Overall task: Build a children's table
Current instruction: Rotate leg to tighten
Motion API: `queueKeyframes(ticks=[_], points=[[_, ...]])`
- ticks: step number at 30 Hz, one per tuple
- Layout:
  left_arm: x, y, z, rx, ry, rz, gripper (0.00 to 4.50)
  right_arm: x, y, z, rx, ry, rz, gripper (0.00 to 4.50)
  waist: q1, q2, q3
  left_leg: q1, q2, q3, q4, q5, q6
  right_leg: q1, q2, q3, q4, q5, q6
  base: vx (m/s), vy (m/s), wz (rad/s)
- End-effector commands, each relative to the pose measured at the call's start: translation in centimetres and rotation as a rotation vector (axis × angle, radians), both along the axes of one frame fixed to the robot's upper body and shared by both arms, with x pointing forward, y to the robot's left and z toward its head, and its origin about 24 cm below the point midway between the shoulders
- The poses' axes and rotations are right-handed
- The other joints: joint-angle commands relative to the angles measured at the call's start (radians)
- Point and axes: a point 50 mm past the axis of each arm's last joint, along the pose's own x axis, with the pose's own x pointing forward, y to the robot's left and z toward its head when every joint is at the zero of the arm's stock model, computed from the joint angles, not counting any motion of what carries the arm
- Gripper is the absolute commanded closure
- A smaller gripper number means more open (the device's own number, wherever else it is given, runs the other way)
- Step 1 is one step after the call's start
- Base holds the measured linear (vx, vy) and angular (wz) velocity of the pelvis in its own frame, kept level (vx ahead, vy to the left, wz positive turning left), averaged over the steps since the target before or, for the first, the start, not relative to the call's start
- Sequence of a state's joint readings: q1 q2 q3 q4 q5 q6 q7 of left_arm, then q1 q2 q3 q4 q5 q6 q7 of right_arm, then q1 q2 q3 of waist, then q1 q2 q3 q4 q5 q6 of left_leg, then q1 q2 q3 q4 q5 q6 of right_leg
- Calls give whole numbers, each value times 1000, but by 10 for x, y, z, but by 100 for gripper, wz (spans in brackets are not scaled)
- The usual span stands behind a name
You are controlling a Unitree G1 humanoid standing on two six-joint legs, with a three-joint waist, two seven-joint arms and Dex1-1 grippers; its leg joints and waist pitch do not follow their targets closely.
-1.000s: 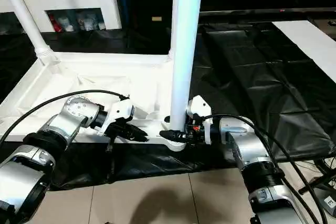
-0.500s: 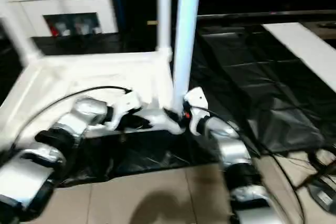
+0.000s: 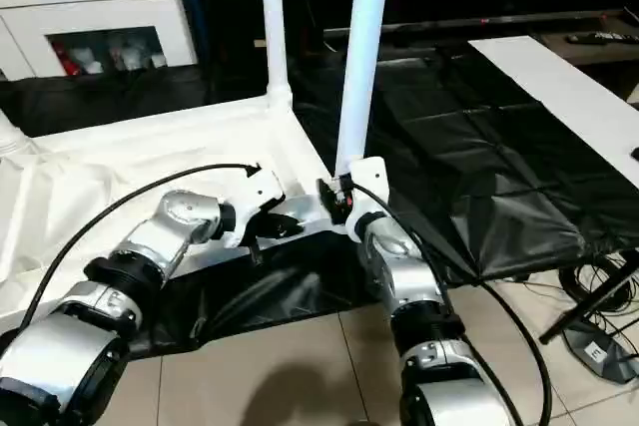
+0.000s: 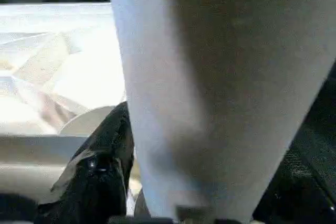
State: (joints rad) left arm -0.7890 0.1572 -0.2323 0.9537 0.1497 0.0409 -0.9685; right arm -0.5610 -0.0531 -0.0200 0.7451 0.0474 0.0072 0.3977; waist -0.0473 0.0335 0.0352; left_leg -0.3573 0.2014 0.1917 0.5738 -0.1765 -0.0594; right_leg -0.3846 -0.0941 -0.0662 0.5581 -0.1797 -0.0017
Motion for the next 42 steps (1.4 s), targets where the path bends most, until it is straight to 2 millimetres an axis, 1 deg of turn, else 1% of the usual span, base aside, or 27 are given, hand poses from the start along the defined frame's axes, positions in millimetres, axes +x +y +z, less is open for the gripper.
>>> queueKeyframes(ticks=[1,2,4,5,6,7,8,9,10,12,13,14,15,16,18,20,21,23,24,27,31,34,36,37,39,41,42], points=[[-5,-10,2,-20,-12,-79,450,-11,22,-5,9,35,203,138,-3,-1,-42,11,21,-23,-81,-493,22,15,-45,25,-85,-453,-174,0,0,0],[-5,-8,1,-13,-6,-86,450,-12,20,-5,7,34,235,138,0,-3,-44,7,23,-22,-82,-471,28,20,-44,26,-80,-416,-185,0,0,0],[-7,0,2,-8,-3,-149,450,-20,13,-4,11,49,378,138,3,-4,-48,3,23,-19,-80,-429,45,26,-45,29,-73,-350,-208,0,0,0],[-8,3,3,-7,-2,-170,450,-23,11,-4,13,56,423,138,5,-6,-50,-1,24,-15,-77,-389,59,30,-45,32,-67,-294,-224,0,0,0],[-9,5,4,-11,-7,-207,450,-26,8,-4,13,61,477,138,9,-5,-52,0,25,-13,-75,-353,74,31,-46,32,-63,-253,-240,58,-19,5],[-11,10,5,-9,5,-246,450,-32,3,-3,4,64,562,138,11,-6,-53,0,25,-11,-73,-337,80,33,-45,32,-61,-234,-247,65,-23,6],[-12,14,6,0,9,-279,450,-36,-1,-2,-5,74,629,138,19,-11,-55,0,26,-8,-69,-301,95,37,-43,31,-55,-198,-262,65,-23,6],[-13,16,6,6,11,-297,450,-39,-3,-2,-10,82,665,138,28,-8,-57,-2,29,-3,-64,-259,109,38,-42,31,-48,-148,-273,68,-27,3],[-13,17,7,8,11,-304,450,-40,-4,-2,-12,85,678,138,31,-7,-59,-4,30,-3,-63,-232,116,42,-42,31,-43,-118,-280,56,-31,-1],[-13,21,8,13,25,-329,450,-44,-9,-1,-20,105,756,138,48,-6,-67,-2,30,0,-54,-140,140,45,-42,30,-25,11,-308,28,-15,0],[-14,23,9,14,35,-343,450,-46,-11,-1,-26,113,798,138,52,-7,-70,-2,30,2,-50,-116,147,44,-41,32,-19,52,-316,0,0,0],[-14,24,9,18,40,-359,450,-48,-13,0,-41,118,835,138,66,-8,-69,-4,28,3,-45,-96,161,41,-42,33,-13,97,-323,0,0,0],[-14,25,10,20,41,-368,450,-48,-15,0,-52,120,854,138,70,-9,-66,-6,29,3,-47,-103,166,41,-42,31,-14,78,-319,0,0,0],[-15,26,11,19,50,-387,450,-50,-17,1,-54,139,889,151,73,-8,-64,-4,30,3,-48,-115,162,40,-44,31,-17,52,-315,0,0,0],[-16,26,11,22,56,-402,450,-51,-18,1,-56,156,915,162,81,-10,-59,0,32,3,-54,-165,131,38,-43,32,-26,-58,-297,0,0,0],[-17,28,12,37,64,-438,450,-53,-21,2,-63,193,972,179,83,-7,-56,2,34,1,-58,-202,106,36,-43,32,-32,-120,-287,0,0,0],[-17,29,12,41,65,-445,450,-53,-21,3,-67,202,988,186,84,-7,-54,6,35,2,-60,-226,93,33,-42,33,-36,-153,-280,0,0,0],[-17,30,12,44,68,-455,450,-53,-21,4,-71,213,1013,205,85,-6,-53,9,36,2,-63,-250,76,31,-43,34,-39,-186,-273,0,0,0],[-16,30,13,45,69,-457,450,-53,-21,5,-69,215,1018,216,84,-8,-54,9,35,1,-63,-257,69,32,-43,34,-39,-196,-269,0,0,0],[-16,31,13,45,73,-460,450,-53,-20,5,-65,224,1035,224,83,-9,-55,4,34,0,-63,-239,64,34,-44,34,-37,-190,-264,0,0,0],[-15,32,13,48,75,-453,450,-53,-19,4,-54,236,1052,236,84,-10,-58,2,31,1,-58,-212,75,36,-43,35,-33,-150,-270,0,0,0],[-13,32,14,34,70,-417,450,-52,-19,4,-41,227,1019,240,85,-7,-58,2,31,1,-58,-203,82,36,-44,34,-32,-138,-276,0,0,0],[-8,32,14,27,49,-328,450,-43,-17,4,-34,173,879,240,83,-7,-56,2,32,2,-59,-220,71,33,-45,35,-35,-175,-269,0,0,0],[-7,32,14,25,47,-317,450,-42,-17,4,-34,167,861,240,83,-6,-55,3,31,1,-59,-228,64,32,-45,34,-38,-194,-266,0,0,0],[-2,30,16,8,20,-228,450,-30,-18,2,-29,146,693,242,77,-8,-51,5,29,-3,-64,-270,37,30,-45,33,-45,-289,-239,0,0,0],[2,25,17,-4,-4,-147,450,-20,-20,-1,-49,115,504,243,70,-9,-49,8,28,-4,-66,-294,18,23,-46,35,-50,-341,-224,0,0,0],[3,24,17,-7,-10,-129,450,-18,-20,-3,-50,113,455,246,65,-8,-48,6,27,-8,-68,-300,6,24,-46,34,-53,-370,-210,0,0,0]])
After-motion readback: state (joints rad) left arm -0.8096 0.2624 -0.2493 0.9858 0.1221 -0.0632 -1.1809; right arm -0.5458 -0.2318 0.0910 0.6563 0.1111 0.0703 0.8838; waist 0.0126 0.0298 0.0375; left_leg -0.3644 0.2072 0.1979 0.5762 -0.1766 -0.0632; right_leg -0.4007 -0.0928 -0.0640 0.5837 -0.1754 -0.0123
